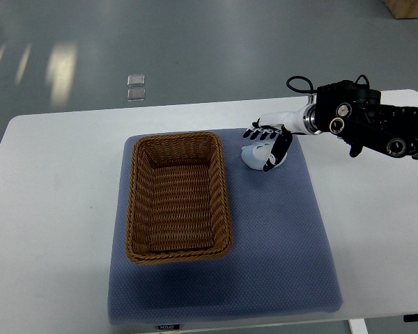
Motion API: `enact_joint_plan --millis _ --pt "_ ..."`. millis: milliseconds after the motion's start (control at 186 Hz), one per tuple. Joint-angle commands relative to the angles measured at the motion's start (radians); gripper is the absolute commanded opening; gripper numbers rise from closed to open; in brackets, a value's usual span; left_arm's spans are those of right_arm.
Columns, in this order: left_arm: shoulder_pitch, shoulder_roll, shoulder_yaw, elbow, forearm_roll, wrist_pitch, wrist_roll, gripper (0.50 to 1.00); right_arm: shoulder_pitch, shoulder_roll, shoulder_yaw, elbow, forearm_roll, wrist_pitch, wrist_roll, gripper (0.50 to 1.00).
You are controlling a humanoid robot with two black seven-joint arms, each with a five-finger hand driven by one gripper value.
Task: Place blue toy in brown basket
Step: 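Close the right hand fingers around the plush toy, then lift the toy and carry it with the right hand into the wicker basket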
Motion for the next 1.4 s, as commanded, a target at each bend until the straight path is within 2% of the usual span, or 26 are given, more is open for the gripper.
enact_joint_plan --millis 0,166,333,445,660,837,992,1105,1239,1395 --pt "0.002 0.0 0.0 0.0 0.0 0.0 0.0 1.0 -0.022 0.002 -0.003 -0.015 -0.036 -0.029 0.017 0.832" --pt "0.002 0.0 0.0 0.0 0.0 0.0 0.0 1.0 -0.048 0.004 -0.001 -0.038 -0.07 -0.066 0.022 0.793" --pt "0.002 0.0 0.0 0.0 0.0 0.0 0.0 1.0 -0.064 0.004 -0.001 -0.041 -0.07 -0.074 0.023 0.705" --pt "0.002 0.0 0.0 0.0 0.0 0.0 0.0 1.0 -0.065 0.007 -0.001 -0.044 -0.07 -0.086 0.032 0.615" --pt "0.002 0.0 0.0 0.0 0.0 0.0 0.0 1.0 -0.022 0.001 0.005 -0.033 -0.055 -0.074 0.034 0.554" --pt "0.002 0.0 0.0 0.0 0.0 0.0 0.0 1.0 0.057 -0.053 0.02 0.028 -0.046 -0.014 0.034 0.543" --pt "0.002 0.0 0.0 0.0 0.0 0.0 0.0 1.0 0.157 -0.118 0.022 0.158 0.051 0.013 0.032 0.547" --pt "0.002 0.0 0.0 0.0 0.0 0.0 0.0 1.0 0.2 -0.127 0.02 0.26 0.131 0.018 0.032 0.558" --pt "0.002 0.0 0.0 0.001 0.0 0.0 0.0 1.0 0.211 -0.053 0.005 0.286 0.146 0.012 0.034 0.564" --pt "0.002 0.0 0.0 0.001 0.0 0.0 0.0 1.0 0.2 0.106 -0.062 0.234 0.135 -0.033 0.034 0.58"
